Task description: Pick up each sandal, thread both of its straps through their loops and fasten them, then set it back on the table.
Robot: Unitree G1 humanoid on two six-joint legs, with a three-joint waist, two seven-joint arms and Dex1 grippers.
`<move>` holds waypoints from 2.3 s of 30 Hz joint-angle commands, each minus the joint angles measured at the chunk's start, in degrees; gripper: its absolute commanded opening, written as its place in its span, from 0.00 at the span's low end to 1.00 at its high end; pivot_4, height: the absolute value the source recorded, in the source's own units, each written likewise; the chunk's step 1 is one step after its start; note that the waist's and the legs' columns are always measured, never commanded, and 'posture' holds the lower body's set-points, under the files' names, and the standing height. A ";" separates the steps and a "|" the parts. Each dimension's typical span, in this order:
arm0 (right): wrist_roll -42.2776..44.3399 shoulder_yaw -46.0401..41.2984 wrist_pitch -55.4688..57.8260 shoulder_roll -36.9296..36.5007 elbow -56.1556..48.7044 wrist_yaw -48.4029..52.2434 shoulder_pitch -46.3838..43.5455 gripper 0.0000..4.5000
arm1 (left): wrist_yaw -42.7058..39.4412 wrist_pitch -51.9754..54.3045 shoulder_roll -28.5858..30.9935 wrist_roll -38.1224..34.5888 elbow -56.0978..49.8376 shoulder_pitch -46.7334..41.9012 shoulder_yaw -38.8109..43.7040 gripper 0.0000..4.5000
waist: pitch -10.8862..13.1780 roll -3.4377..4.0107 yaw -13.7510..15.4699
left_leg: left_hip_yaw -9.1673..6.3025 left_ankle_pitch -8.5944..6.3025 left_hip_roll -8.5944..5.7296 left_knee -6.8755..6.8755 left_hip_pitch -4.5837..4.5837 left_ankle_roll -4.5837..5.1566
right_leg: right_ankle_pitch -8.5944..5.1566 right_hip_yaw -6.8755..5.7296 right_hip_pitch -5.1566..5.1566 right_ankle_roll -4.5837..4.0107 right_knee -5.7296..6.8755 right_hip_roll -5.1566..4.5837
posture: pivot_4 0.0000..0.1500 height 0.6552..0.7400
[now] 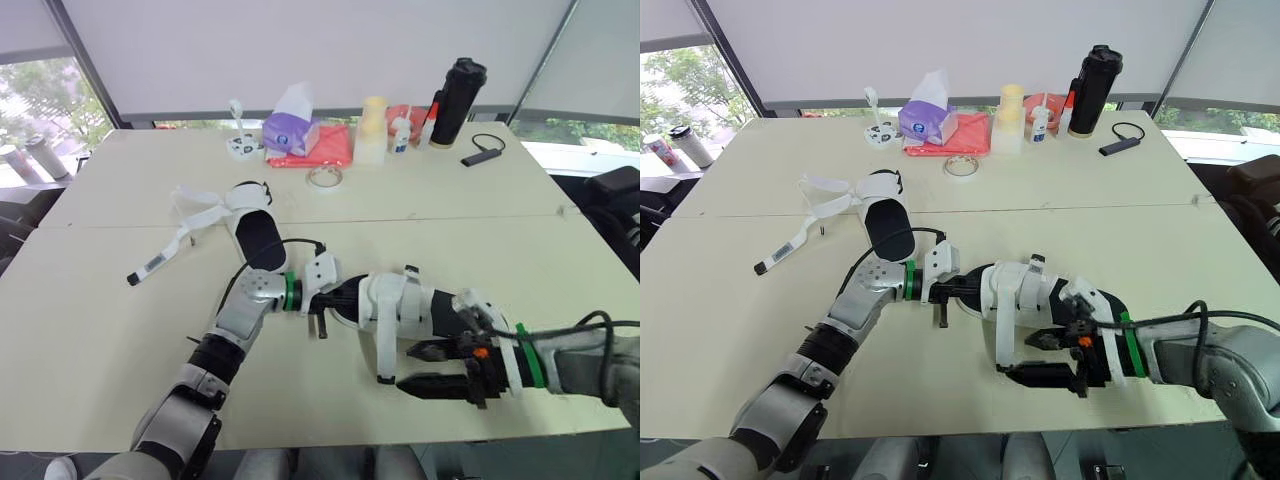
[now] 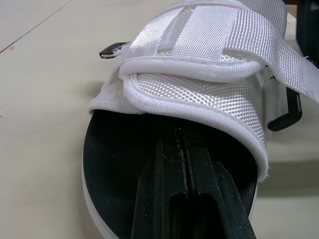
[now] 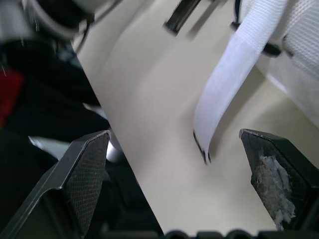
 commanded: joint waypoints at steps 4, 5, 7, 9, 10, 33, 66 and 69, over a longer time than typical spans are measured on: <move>5.52 -0.62 3.80 6.36 3.08 -8.57 -4.40 0.99 | -3.65 0.28 1.51 -0.69 -5.90 2.07 -2.13 0.00 | -0.01 0.03 -0.07 | 0.01 0.00 0.00 0.00 0.00 0.00 | 0.00 0.01 -0.03 0.00 0.02 0.01 | 1.00 1.00; 5.97 -0.46 4.11 6.98 3.07 -9.37 -4.66 0.99 | -4.12 0.56 1.79 -0.84 -6.72 2.44 -2.32 0.00 | -0.01 0.03 -0.07 | 0.01 0.00 0.00 -0.01 0.00 0.00 | 0.00 0.01 -0.04 0.00 0.03 0.01 | 1.00 1.00; 6.64 0.09 4.59 8.31 2.97 -10.81 -5.07 0.99 | -5.72 1.30 2.88 -1.22 -8.84 3.35 -2.88 0.00 | -0.02 0.03 -0.07 | 0.00 0.00 0.00 -0.02 0.00 0.00 | 0.00 0.01 -0.04 0.00 0.03 0.02 | 1.00 1.00; 6.80 0.61 4.74 9.14 2.74 -11.83 -5.19 0.99 | -7.24 2.83 3.99 -1.95 -11.04 4.20 -3.17 0.00 | -0.02 0.03 -0.09 | 0.00 0.00 0.01 -0.04 0.00 0.00 | 0.00 0.01 -0.05 0.00 0.02 0.02 | 1.00 1.00; 7.14 0.48 4.90 9.51 2.84 -12.29 -5.23 0.99 | -7.87 3.44 4.50 -2.22 -11.98 4.54 -3.30 0.00 | -0.02 0.05 -0.10 | 0.00 0.00 0.00 -0.06 0.00 0.00 | 0.00 0.01 -0.05 0.00 0.02 0.02 | 1.00 1.00; 6.09 1.20 3.88 7.37 5.15 -11.13 -5.75 0.48 | -3.43 -0.46 3.91 -0.06 -7.06 1.98 -2.32 0.00 | -0.02 0.04 -0.09 | 0.00 0.00 0.01 -0.06 0.00 0.01 | -0.01 0.00 -0.07 0.00 0.02 0.03 | 1.00 1.00; -1.31 10.27 2.44 7.85 24.11 -3.20 -31.07 0.01 | -1.98 -3.11 4.61 2.05 -5.79 2.73 -3.60 0.00 | -0.02 0.05 -0.24 | -0.01 -0.01 -0.01 -0.12 -0.04 0.02 | -0.01 -0.02 -0.14 0.01 0.01 0.04 | 1.00 1.00; -3.78 11.64 1.41 7.97 25.59 -0.44 -32.32 0.01 | -1.86 -2.98 4.64 2.00 -5.92 2.79 -3.59 0.00 | -0.02 0.05 -0.23 | -0.01 -0.01 -0.02 -0.13 -0.04 0.02 | -0.01 -0.01 -0.14 0.02 0.01 0.03 | 1.00 1.00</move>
